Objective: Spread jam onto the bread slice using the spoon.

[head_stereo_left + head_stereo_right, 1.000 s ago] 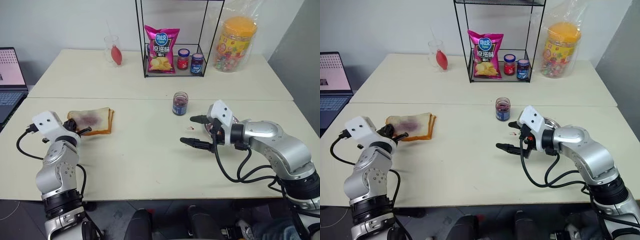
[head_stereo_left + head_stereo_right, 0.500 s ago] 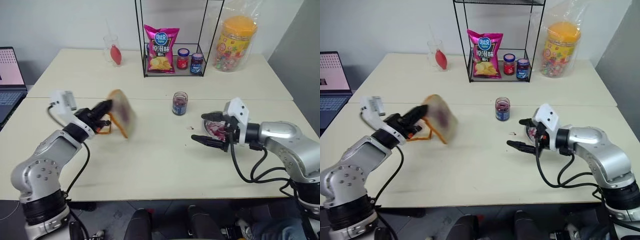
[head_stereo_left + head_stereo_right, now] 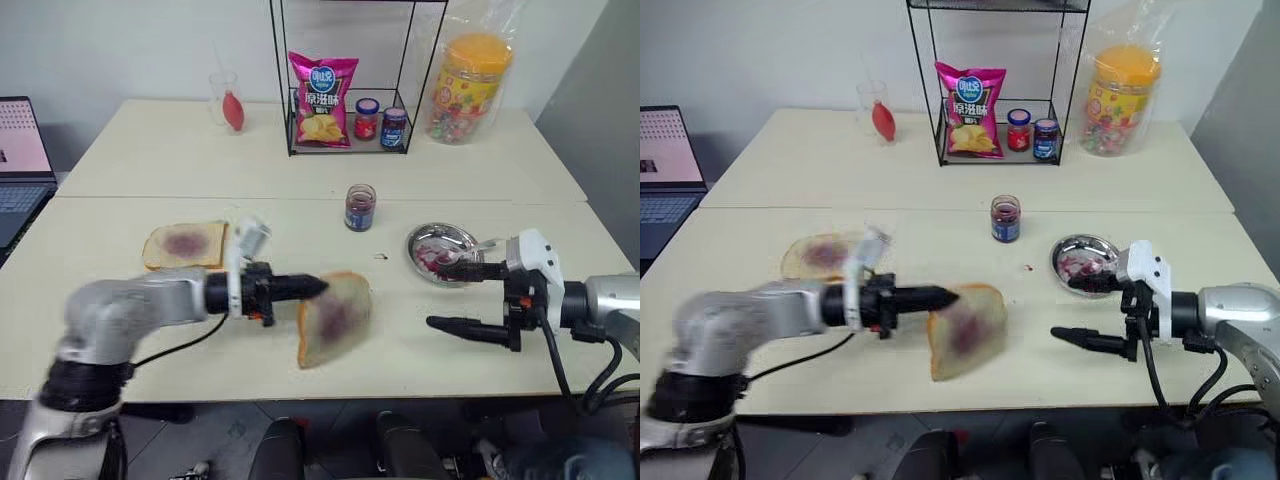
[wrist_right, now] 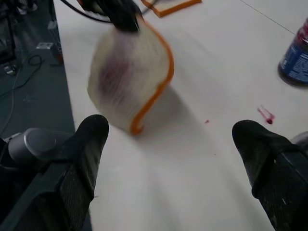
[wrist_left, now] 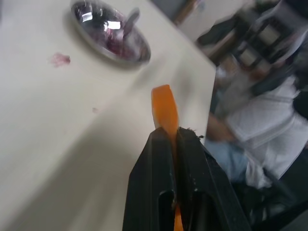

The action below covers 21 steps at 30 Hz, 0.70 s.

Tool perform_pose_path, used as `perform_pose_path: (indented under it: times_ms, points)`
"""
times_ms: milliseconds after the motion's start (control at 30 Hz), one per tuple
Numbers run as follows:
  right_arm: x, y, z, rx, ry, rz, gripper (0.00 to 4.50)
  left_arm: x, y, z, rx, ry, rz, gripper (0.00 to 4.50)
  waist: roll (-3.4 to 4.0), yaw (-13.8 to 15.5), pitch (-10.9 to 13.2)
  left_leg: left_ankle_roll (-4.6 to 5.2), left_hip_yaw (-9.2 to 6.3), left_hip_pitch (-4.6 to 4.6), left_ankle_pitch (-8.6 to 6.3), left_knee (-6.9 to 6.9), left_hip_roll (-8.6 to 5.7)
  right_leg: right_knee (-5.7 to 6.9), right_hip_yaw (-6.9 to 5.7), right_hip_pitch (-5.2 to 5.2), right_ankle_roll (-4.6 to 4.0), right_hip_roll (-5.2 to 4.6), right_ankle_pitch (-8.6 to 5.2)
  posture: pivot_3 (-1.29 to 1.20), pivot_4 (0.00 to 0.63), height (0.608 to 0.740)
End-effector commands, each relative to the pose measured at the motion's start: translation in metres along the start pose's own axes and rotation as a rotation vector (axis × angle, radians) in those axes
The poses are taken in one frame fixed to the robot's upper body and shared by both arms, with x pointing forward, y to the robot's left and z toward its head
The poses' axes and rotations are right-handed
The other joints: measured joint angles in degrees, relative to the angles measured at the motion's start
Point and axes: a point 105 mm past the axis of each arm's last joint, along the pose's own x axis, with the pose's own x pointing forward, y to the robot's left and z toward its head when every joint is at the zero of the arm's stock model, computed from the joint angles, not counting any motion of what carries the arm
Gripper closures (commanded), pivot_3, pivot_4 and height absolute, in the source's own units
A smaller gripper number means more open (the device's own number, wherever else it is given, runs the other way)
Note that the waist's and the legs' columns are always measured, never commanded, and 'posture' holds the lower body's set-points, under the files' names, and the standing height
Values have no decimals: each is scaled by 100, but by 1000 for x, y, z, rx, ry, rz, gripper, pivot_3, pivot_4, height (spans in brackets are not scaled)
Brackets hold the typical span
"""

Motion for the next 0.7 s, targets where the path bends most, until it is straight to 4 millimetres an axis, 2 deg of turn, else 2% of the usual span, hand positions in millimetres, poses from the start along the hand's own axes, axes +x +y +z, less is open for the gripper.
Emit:
perform_pose_path:
  times_ms: [33,200,233,400,533,667,700]
  points:
    - [2,11,7,-15,-23,3,0,12,30,15,275,56,36,4473,-5,9,3,0,-1,-2,0,0,1,0,-2,-1,0,0,0,0,150,740]
    - [4,10,4,-32,-17,-54,0,22,66,33,426,40,127,4473,-3,13,2,2,-1,-15,-1,-2,0,-17,-2,-4,6,0,3,0,150,740]
    - [5,10,4,-35,-17,-60,0,24,71,38,439,22,145,4473,-1,6,1,3,-2,-24,-2,-4,1,-34,-3,-4,39,0,22,0,150,740]
    - [6,13,1,-33,-6,-63,0,28,73,39,446,18,120,4473,-2,12,1,4,-10,-88,-2,2,1,-61,-10,-43,63,-1,37,0,150,740]
    - [8,15,0,-37,-5,-61,0,30,78,35,453,16,140,4473,-1,21,1,4,-21,-91,-2,1,1,-57,-23,-46,48,-1,45,0,150,740]
    - [7,15,-4,-36,-5,-62,0,28,80,41,487,-13,177,4473,-1,21,1,5,-25,-90,-2,8,1,-54,-26,-41,69,-1,40,0,150,740]
    - [7,15,-5,-36,-5,-62,0,27,83,44,488,-21,197,4247,-1,21,1,4,-25,-88,-2,9,1,-54,-26,-39,71,-1,42,0,150,740]
